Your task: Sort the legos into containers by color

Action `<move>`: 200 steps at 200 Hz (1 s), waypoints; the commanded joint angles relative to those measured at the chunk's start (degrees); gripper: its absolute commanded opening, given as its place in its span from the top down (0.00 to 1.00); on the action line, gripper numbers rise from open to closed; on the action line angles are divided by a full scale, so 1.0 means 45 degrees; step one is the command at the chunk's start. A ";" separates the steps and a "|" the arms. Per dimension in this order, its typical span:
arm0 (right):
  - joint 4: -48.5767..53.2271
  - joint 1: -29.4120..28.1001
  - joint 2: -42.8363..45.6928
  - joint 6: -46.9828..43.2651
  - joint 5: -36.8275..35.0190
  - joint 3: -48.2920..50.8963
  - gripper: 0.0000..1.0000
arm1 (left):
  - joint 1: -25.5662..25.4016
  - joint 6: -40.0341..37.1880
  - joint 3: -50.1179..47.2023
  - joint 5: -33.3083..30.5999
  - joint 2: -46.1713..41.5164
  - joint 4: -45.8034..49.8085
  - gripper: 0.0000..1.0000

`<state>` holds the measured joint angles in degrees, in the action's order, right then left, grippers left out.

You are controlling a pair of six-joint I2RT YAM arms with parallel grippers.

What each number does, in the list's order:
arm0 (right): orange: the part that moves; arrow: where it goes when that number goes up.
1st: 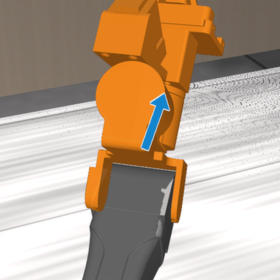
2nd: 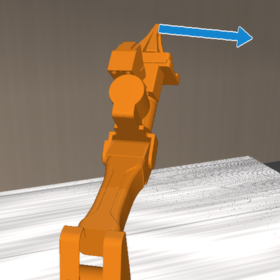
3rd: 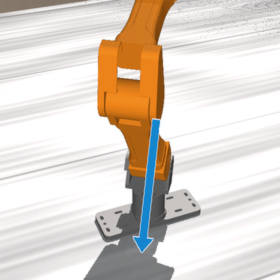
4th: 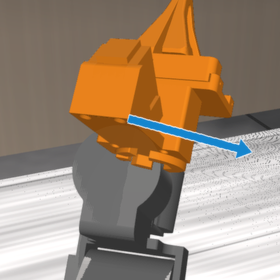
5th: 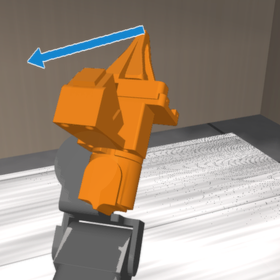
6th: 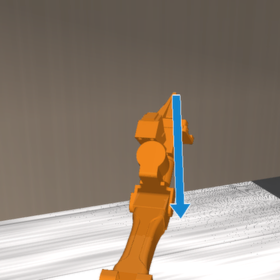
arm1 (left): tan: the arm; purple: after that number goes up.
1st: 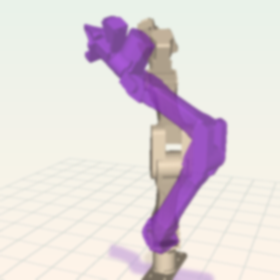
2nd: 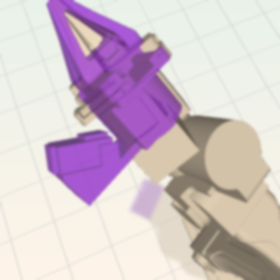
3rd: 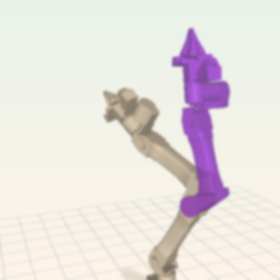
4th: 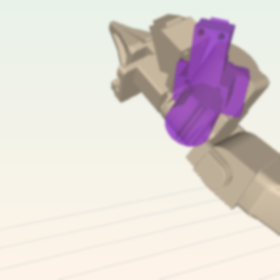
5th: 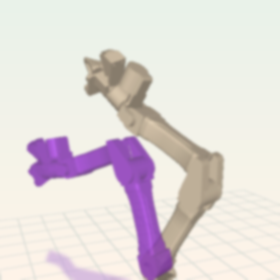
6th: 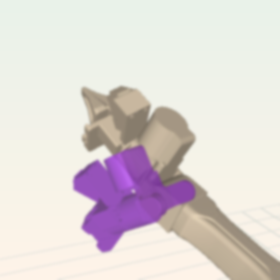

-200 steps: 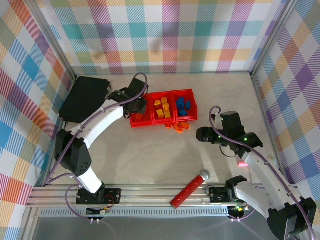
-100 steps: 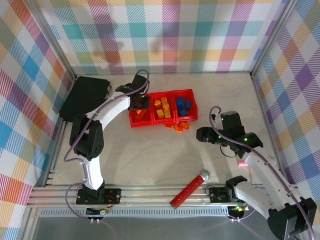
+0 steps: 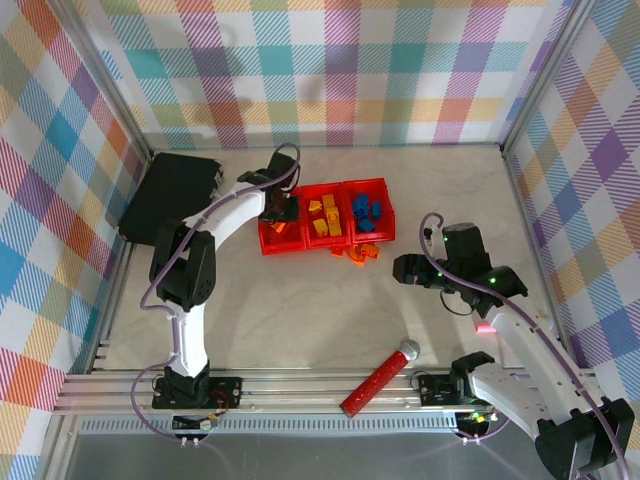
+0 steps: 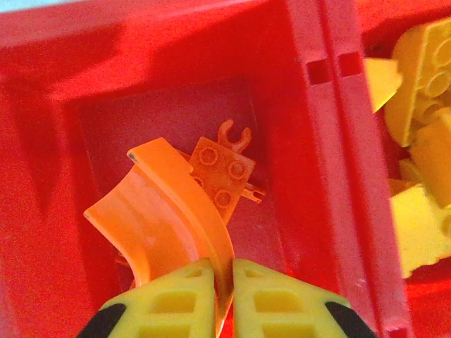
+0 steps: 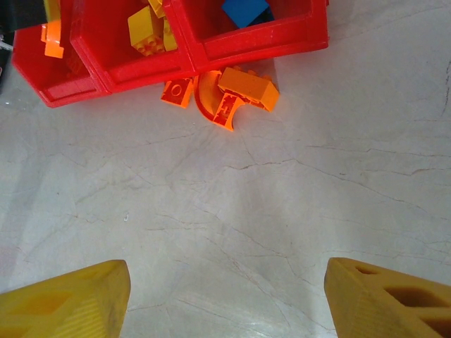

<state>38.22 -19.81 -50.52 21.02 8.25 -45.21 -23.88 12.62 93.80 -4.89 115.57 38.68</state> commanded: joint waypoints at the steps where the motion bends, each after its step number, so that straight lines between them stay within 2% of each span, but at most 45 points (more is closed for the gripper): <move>1: -0.0082 0.0068 -0.0004 0.0015 0.0162 -0.0027 0.27 | 0.0199 0.0107 0.0006 0.0590 0.0119 -0.0287 0.85; 48: -0.0054 0.0067 0.0071 0.0070 0.0135 0.0018 0.27 | 0.0189 -0.0051 -0.0648 0.0582 -0.0745 -0.0936 0.63; 83: -0.0116 0.0067 -0.0013 0.0113 0.0196 -0.0021 0.27 | 0.0160 -0.0050 -0.1229 0.0738 -0.1892 -0.1428 0.55; 122: -0.0158 0.0067 -0.0069 0.0102 0.0159 -0.0045 0.27 | -0.0182 -0.0473 -0.2297 0.1246 -0.4086 -0.2320 0.44; 169: -0.0457 0.0067 -0.0361 0.0232 0.0216 -0.0060 0.27 | -0.1525 -0.1010 -0.2881 0.1101 -0.5810 -0.2005 0.41; 200: -0.0494 0.0072 -0.0727 -0.0118 -0.0071 -0.0227 0.26 | -0.2611 -0.0811 -0.4139 0.0793 -0.6989 -0.2325 0.40</move>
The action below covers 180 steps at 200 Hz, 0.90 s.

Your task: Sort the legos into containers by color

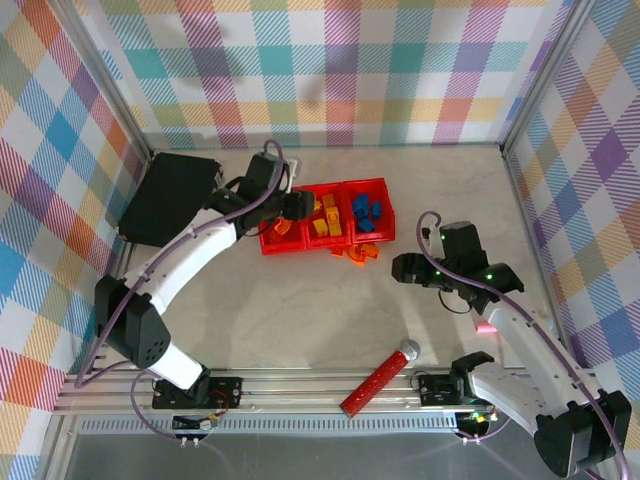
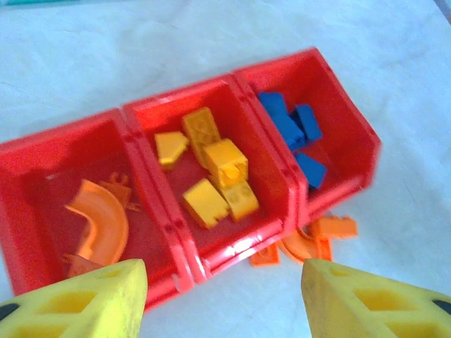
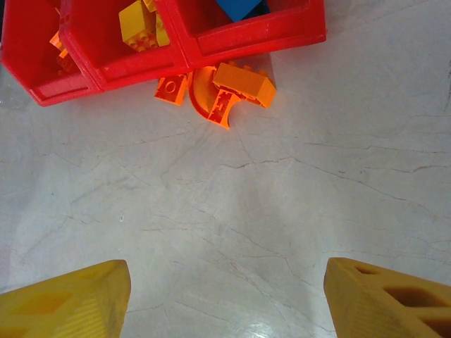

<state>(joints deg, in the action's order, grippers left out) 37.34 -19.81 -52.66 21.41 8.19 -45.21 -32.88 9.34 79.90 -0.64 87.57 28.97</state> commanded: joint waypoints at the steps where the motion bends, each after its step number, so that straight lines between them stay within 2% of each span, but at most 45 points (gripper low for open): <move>1: -0.0315 0.0069 -0.0280 -0.0226 -0.0068 -0.0227 0.26 | -0.0635 -0.0064 -0.1102 -0.0149 -0.0787 -0.0198 0.40; 45: -0.0661 0.0068 -0.2340 -0.1935 -0.0292 -0.0999 0.25 | -0.1467 0.0737 -0.3390 -0.0436 -0.2689 -0.0773 0.36; 106: -0.1077 0.0067 -0.5634 -0.3158 -0.0162 -0.2631 0.25 | -0.1579 0.1282 -0.5530 -0.1025 -0.4995 -0.0343 0.31; 180: -0.2114 0.0143 -0.8734 -0.3170 0.1361 -0.4268 0.26 | -0.1621 0.1624 -0.5953 -0.0912 -0.5376 -0.0570 0.30</move>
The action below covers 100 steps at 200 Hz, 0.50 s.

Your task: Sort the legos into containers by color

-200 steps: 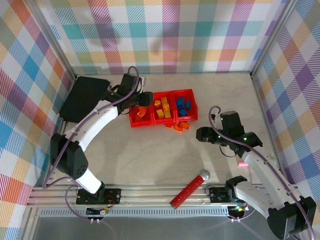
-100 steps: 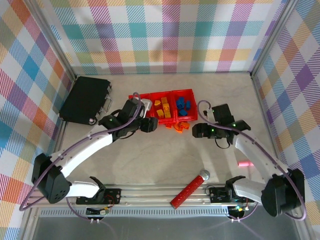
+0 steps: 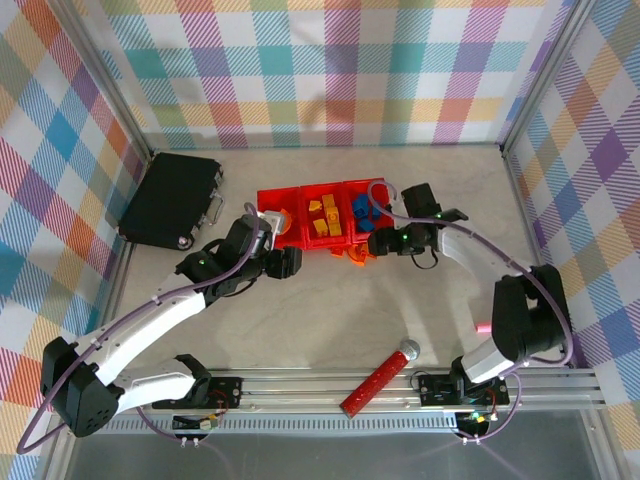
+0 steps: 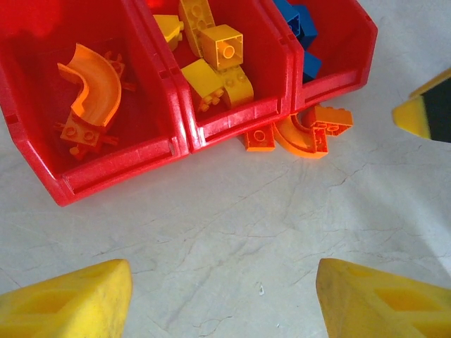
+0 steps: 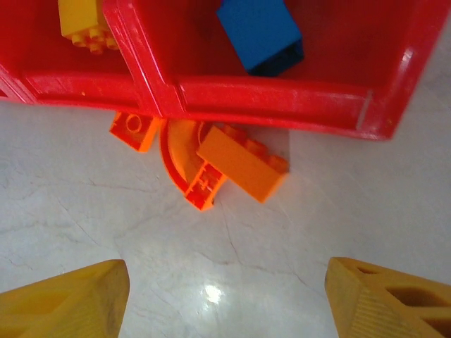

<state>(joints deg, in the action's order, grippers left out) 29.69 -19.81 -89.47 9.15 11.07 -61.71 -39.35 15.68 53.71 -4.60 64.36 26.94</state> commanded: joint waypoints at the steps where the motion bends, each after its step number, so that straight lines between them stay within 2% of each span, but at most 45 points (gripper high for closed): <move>1: -0.0411 0.0144 -0.0570 -0.0458 0.0721 -0.0621 0.26 | -0.0172 0.0211 -0.0127 -0.0033 -0.0219 -0.0113 0.30; 51: -0.0464 0.0611 -0.1834 -0.0546 0.1234 -0.1198 0.26 | -0.0200 0.0621 -0.0375 -0.0243 -0.0220 0.0199 0.30; 100: -0.0686 0.0682 -0.2097 -0.0336 0.1405 -0.1049 0.26 | -0.0239 0.3887 -0.2158 -0.0227 0.0265 -0.0502 0.33</move>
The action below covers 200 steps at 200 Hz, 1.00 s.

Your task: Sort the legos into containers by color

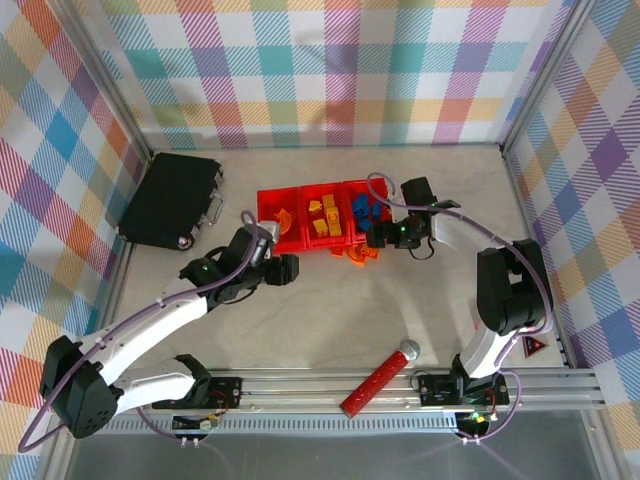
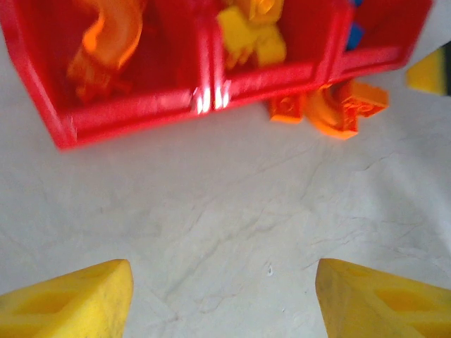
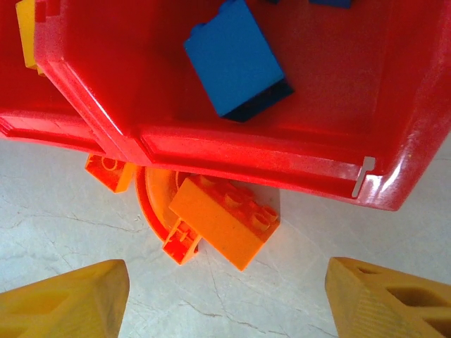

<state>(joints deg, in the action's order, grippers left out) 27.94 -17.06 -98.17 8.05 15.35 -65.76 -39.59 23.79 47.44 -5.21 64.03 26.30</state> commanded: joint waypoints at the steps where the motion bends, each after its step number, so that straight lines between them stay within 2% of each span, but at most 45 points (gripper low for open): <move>1: -0.0295 0.0065 -0.0170 -0.0092 0.0454 -0.0152 0.26 | -0.0176 0.2129 -0.0761 -0.0101 0.0398 -0.0340 0.33; 34: -0.0248 0.0104 -0.0309 -0.0168 0.0591 -0.0212 0.26 | -0.0176 0.2778 -0.0296 -0.0077 0.2058 -0.0096 0.38; 78: -0.0301 0.0197 -0.0401 -0.0190 0.0703 -0.0309 0.26 | -0.0143 0.2791 0.0826 -0.0500 0.4781 -0.0457 0.45; 124: -0.0227 0.0334 -0.0473 -0.0274 0.0748 -0.0407 0.26 | 0.0478 0.2814 0.2008 -0.0201 0.7440 -0.1555 0.54; 200: -0.0537 0.0529 -0.0834 -0.0218 0.1118 -0.0388 0.26 | 0.1351 0.2272 0.3399 0.0035 0.9283 -0.2193 0.61</move>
<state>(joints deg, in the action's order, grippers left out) 26.59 -15.05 -100.22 8.05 18.28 -66.13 -35.44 35.77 59.42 -4.05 101.58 22.85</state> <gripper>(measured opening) 0.738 0.394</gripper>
